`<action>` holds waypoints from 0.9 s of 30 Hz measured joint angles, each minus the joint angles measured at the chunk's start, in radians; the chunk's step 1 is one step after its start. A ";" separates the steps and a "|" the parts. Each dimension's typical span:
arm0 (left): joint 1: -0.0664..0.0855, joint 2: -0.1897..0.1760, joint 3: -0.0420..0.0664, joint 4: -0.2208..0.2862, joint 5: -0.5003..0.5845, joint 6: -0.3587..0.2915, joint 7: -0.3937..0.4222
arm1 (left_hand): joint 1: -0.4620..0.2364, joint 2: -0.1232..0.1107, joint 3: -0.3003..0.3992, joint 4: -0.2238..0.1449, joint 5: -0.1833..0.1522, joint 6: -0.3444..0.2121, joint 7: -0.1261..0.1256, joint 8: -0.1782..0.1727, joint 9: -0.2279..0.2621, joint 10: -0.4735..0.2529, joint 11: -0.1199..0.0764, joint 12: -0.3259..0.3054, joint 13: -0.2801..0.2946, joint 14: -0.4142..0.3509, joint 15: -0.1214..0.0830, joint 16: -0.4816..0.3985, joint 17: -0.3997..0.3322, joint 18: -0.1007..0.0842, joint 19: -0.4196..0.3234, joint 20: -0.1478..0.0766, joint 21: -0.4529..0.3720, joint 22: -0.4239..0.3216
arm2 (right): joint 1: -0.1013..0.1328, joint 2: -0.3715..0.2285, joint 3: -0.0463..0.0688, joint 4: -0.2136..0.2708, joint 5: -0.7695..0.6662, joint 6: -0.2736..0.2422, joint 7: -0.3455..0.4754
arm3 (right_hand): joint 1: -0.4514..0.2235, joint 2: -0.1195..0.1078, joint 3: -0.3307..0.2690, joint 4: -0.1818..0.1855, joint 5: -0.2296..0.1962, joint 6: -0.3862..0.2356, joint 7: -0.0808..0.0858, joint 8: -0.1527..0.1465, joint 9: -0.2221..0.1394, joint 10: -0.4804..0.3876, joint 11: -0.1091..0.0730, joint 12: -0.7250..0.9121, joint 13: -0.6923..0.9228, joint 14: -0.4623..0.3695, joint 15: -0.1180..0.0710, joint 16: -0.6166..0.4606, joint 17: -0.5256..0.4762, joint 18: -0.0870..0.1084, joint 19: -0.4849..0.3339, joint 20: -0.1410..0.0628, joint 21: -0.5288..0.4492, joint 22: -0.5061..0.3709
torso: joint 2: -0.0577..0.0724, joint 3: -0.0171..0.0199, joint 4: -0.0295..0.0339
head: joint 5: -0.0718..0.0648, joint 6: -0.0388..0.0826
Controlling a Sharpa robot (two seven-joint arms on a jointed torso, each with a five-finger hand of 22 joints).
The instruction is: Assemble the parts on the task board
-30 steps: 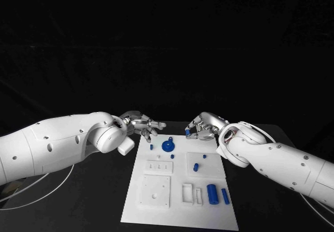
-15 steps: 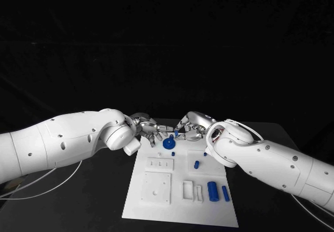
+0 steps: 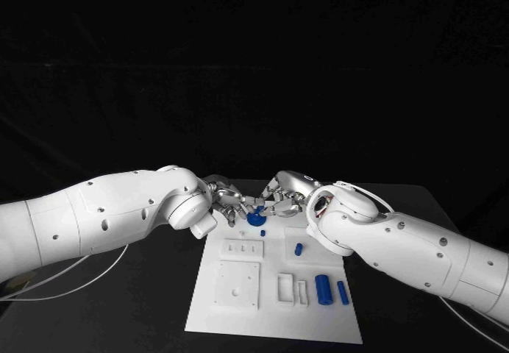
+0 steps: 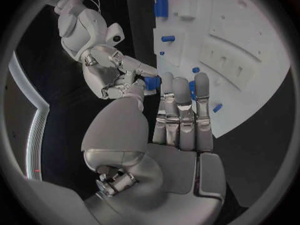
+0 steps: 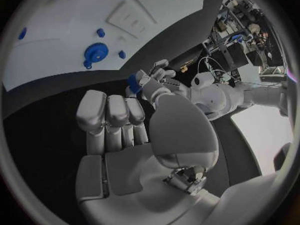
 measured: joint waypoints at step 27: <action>-0.002 0.014 -0.002 0.001 -0.029 -0.004 -0.019 | 0.031 0.031 -0.006 -0.037 0.003 -0.004 -0.002 0.000 -0.018 0.000 0.000 -0.012 0.000 -0.004 0.004 0.000 -0.017 0.000 0.004 0.004 -0.056 0.072 | 0.000 0.021 -0.006 0.002 -0.031 0.021 -0.019 | 0.000 -0.005 -0.005 0.004 0.004 0.000 0.000 0.001 0.000 0.000 0.000 0.000 0.000 0.000 0.000 -0.004 0.000 0.000 0.000 0.000 0.000 0.000 | 0.000 -0.0006 0.0016 | -0.001 0.002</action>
